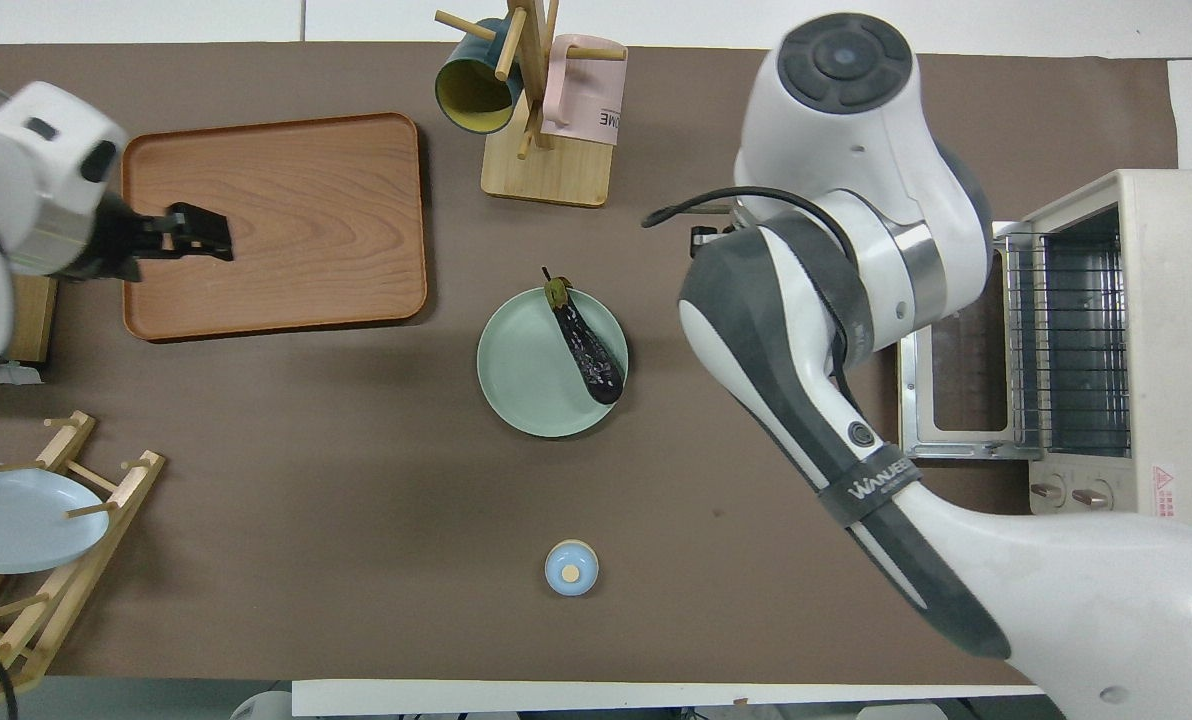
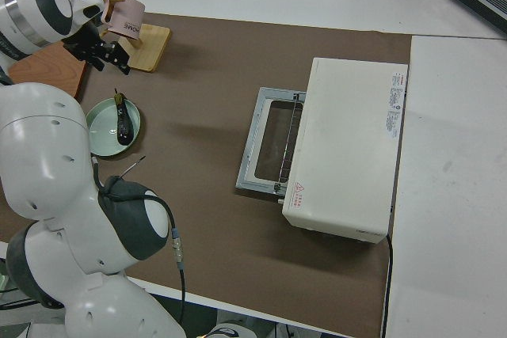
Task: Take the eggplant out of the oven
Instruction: 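Reach the left gripper to the eggplant while the right gripper withdraws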
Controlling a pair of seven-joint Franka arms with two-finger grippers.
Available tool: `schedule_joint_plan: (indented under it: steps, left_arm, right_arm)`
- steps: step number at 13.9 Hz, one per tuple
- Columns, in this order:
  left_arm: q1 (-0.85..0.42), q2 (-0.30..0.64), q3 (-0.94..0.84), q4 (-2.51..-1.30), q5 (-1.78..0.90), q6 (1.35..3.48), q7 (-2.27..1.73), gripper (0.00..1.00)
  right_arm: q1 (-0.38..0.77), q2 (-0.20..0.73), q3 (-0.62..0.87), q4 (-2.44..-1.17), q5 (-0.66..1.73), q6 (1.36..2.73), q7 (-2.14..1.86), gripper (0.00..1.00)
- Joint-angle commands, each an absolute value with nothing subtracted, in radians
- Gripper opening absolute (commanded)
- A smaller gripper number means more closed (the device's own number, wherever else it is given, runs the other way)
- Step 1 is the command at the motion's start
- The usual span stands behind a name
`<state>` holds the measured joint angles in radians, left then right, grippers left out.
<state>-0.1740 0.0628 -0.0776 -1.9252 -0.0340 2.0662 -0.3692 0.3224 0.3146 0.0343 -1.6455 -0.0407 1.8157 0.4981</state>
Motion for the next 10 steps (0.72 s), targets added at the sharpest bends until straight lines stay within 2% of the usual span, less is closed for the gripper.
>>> schedule_joint_plan:
  steps: [1,3,6,8,10]
  left_arm:
    - [-0.322,0.171,-0.061,-1.950,-0.041,2.254,-0.532,1.00]
    - [-0.412,0.253,-0.064,-1.905,-0.046,2.362,-0.671,1.00]
    - [-0.549,0.368,-0.061,-1.830,-0.048,2.414,-0.823,1.00]
    - [-0.619,0.397,-0.063,-1.818,-0.046,2.411,-0.894,0.99]
    - [-0.637,0.396,-0.066,-1.835,-0.046,2.379,-0.894,0.95]
  right_arm:
    - [0.264,0.183,0.045,-1.978,-0.040,2.003,0.431,0.02]
    - [0.201,0.186,0.044,-2.022,-0.054,2.032,0.382,0.01]
    - [0.154,0.207,0.046,-2.069,-0.154,2.103,0.351,0.01]
    - [0.143,0.206,0.044,-2.083,-0.187,2.109,0.313,0.01]
    - [0.130,0.201,0.044,-2.108,-0.189,2.140,0.313,0.02]
